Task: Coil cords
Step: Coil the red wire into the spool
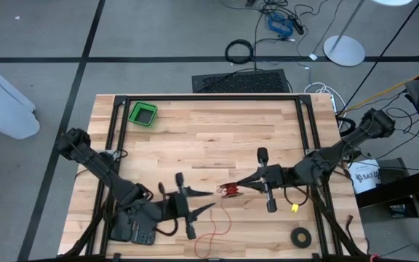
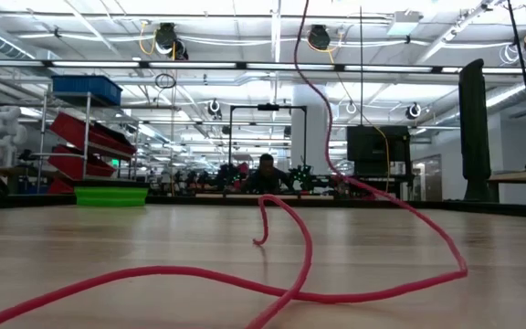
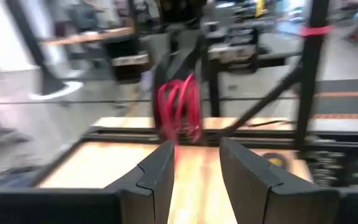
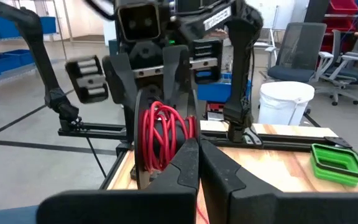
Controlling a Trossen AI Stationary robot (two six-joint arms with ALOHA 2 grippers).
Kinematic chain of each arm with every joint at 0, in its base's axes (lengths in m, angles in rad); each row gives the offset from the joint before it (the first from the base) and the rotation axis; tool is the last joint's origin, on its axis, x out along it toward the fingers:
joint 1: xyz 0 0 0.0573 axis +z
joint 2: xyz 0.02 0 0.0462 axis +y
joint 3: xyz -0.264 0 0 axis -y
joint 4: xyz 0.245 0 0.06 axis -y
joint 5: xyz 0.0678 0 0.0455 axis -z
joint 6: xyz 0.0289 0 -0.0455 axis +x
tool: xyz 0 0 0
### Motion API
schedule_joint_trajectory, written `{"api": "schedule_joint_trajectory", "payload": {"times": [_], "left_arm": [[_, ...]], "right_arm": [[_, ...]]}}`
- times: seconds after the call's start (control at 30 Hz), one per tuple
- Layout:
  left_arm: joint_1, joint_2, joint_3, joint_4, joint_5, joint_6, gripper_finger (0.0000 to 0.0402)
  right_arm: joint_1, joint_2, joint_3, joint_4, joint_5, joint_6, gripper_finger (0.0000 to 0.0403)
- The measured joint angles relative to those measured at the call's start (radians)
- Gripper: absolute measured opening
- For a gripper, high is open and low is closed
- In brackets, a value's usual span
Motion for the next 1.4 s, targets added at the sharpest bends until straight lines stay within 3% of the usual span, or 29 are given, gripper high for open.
{"api": "schedule_joint_trajectory", "payload": {"times": [0.07,0.17,0.37,0.47,0.8,1.03,1.2,1.4], "left_arm": [[-0.019,0.000,0.000,-0.012,-0.083,0.005,0.0135],[-0.030,0.000,0.000,-0.027,-0.114,-0.024,0.0135],[0.022,0.048,0.000,-0.089,-0.114,-0.162,0.0135],[0.061,0.086,-0.001,-0.096,-0.064,-0.205,0.0135],[0.084,0.123,-0.002,-0.055,-0.035,-0.206,0.0135],[0.062,0.139,-0.002,-0.052,-0.003,-0.294,0.0177],[0.056,0.178,-0.002,-0.039,-0.034,-0.344,0.0207],[0.100,0.221,-0.002,0.031,-0.083,-0.343,0.0215]], "right_arm": [[0.001,-0.025,0.000,-0.023,0.001,-0.004,0.0000],[0.008,-0.064,0.000,-0.046,0.002,-0.014,0.0000],[0.013,-0.101,0.000,-0.047,0.001,-0.051,0.0000],[0.014,-0.113,0.000,-0.047,0.001,-0.064,0.0000],[0.014,-0.171,0.000,-0.107,0.022,-0.080,0.0000],[0.014,-0.222,0.000,-0.137,0.025,-0.093,0.0000],[0.014,-0.231,0.000,-0.146,0.025,-0.100,0.0000],[0.014,-0.245,0.000,-0.145,0.025,-0.107,0.0000]]}}
